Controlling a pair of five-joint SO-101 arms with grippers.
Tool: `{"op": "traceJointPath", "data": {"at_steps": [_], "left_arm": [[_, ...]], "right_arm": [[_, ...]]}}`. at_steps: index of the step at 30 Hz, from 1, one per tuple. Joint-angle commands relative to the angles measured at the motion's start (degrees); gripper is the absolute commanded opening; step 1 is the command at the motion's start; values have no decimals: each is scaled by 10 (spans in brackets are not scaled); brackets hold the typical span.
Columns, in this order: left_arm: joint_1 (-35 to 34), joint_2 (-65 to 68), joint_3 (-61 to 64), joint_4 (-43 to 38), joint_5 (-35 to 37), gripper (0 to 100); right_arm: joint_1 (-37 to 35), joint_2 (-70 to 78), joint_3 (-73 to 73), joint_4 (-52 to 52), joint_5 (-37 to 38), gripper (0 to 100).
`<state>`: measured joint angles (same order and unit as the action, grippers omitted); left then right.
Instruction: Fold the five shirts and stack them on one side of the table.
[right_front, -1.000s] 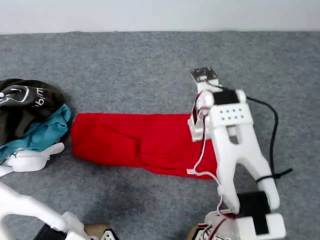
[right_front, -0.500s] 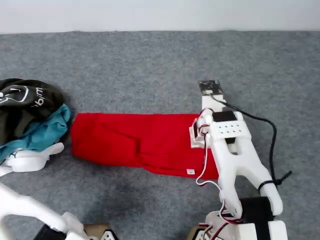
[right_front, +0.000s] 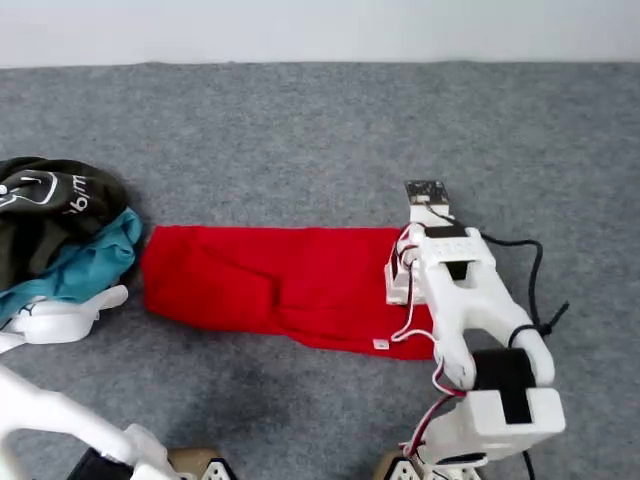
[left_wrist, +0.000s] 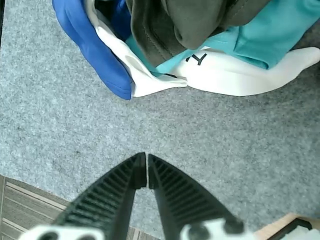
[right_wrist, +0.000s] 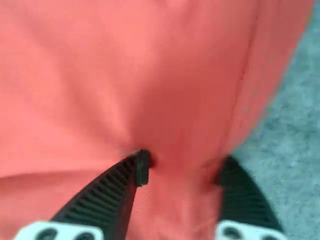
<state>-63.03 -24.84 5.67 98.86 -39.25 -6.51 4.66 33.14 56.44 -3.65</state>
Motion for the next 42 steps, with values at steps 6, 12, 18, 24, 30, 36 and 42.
{"op": "traceJointPath", "data": {"at_steps": [6,12,18,24,30,36,42], "left_arm": [[4,-22,-2,4,2,15],[4,-22,-2,4,2,15],[5,-22,-2,4,2,15],[5,-22,-2,4,2,15],[5,-22,-2,4,2,15],[5,-22,-2,3,2,15],[5,-22,-3,3,2,15]], "right_arm": [[2,-16,-24,16,25,12],[86,-61,-25,37,114,9],[221,-67,-55,34,262,9],[327,-15,-127,38,377,9],[359,24,-198,93,423,9],[292,7,-236,175,394,9],[215,-80,-236,257,357,9]]}}
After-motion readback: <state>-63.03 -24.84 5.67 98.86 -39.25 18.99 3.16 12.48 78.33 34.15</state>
